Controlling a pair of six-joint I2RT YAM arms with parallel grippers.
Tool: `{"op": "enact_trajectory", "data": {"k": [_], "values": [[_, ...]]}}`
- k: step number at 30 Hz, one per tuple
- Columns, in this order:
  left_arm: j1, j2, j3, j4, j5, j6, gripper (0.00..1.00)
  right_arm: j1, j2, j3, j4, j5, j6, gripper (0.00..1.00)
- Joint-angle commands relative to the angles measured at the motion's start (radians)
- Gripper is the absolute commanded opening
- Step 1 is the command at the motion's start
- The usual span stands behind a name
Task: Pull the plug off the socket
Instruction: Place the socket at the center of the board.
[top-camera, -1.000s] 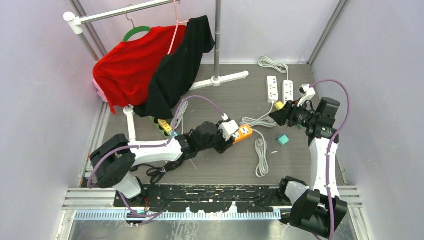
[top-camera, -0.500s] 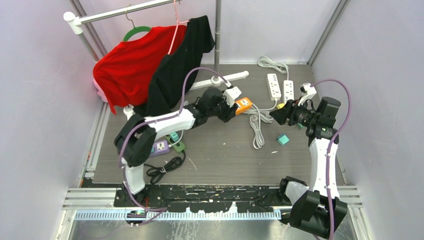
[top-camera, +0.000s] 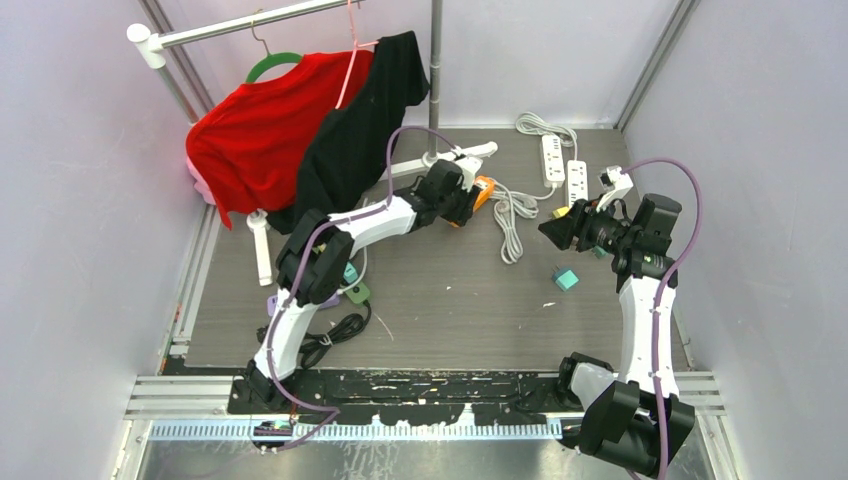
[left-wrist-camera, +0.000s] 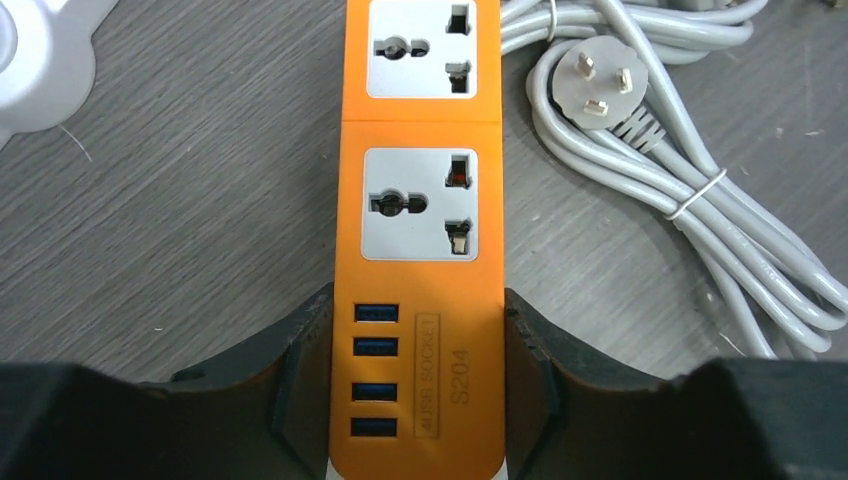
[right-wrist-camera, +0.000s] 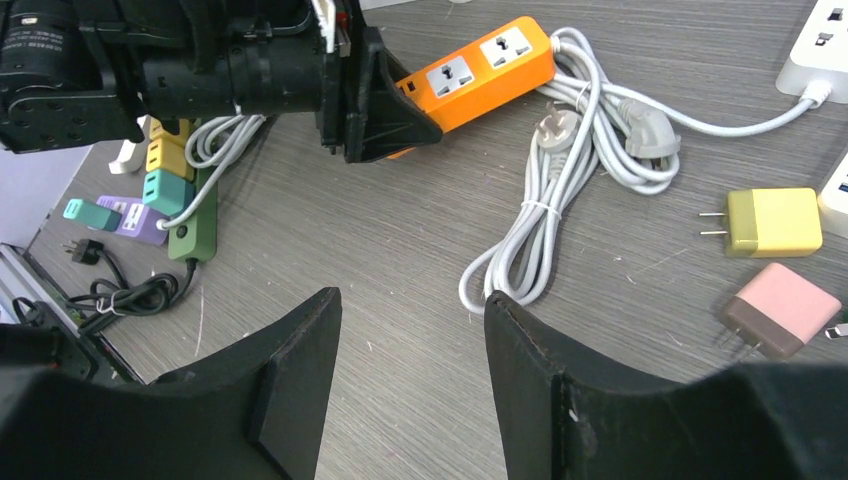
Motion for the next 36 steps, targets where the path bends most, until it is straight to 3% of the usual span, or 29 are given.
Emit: {"op": "enact_trajectory", "data": {"k": [1, 3, 6, 15, 19, 24, 31, 36], "values": [[0.019, 0.046, 0.082, -0.140, -0.149, -0.054, 0.47, -0.003, -0.022, 0.002, 0.047, -0.020, 0.014, 0.60], [0.019, 0.033, 0.082, -0.150, -0.143, -0.058, 0.60, -0.003, -0.024, 0.001, 0.048, -0.021, 0.014, 0.60], [0.020, -0.013, 0.047, -0.139, -0.133, -0.054, 0.69, -0.003, -0.023, -0.001, 0.047, -0.023, 0.015, 0.60], [0.015, -0.238, -0.105, -0.099, -0.014, -0.049, 0.73, -0.003, -0.026, -0.009, 0.057, -0.042, 0.019, 0.60], [-0.022, -0.440, -0.279, -0.015, 0.065, -0.053, 0.73, -0.004, -0.029, -0.011, 0.058, -0.047, 0.019, 0.60], [-0.110, -0.700, -0.528, 0.042, 0.053, -0.068, 0.73, -0.005, -0.035, -0.011, 0.057, -0.058, 0.019, 0.60], [-0.126, -1.137, -0.953, 0.030, -0.091, -0.255, 0.73, -0.004, -0.037, -0.017, 0.064, -0.075, 0.021, 0.60], [-0.123, -1.432, -1.184, -0.015, -0.194, -0.402, 0.82, -0.005, -0.035, -0.026, 0.080, -0.081, 0.032, 0.60]]}}
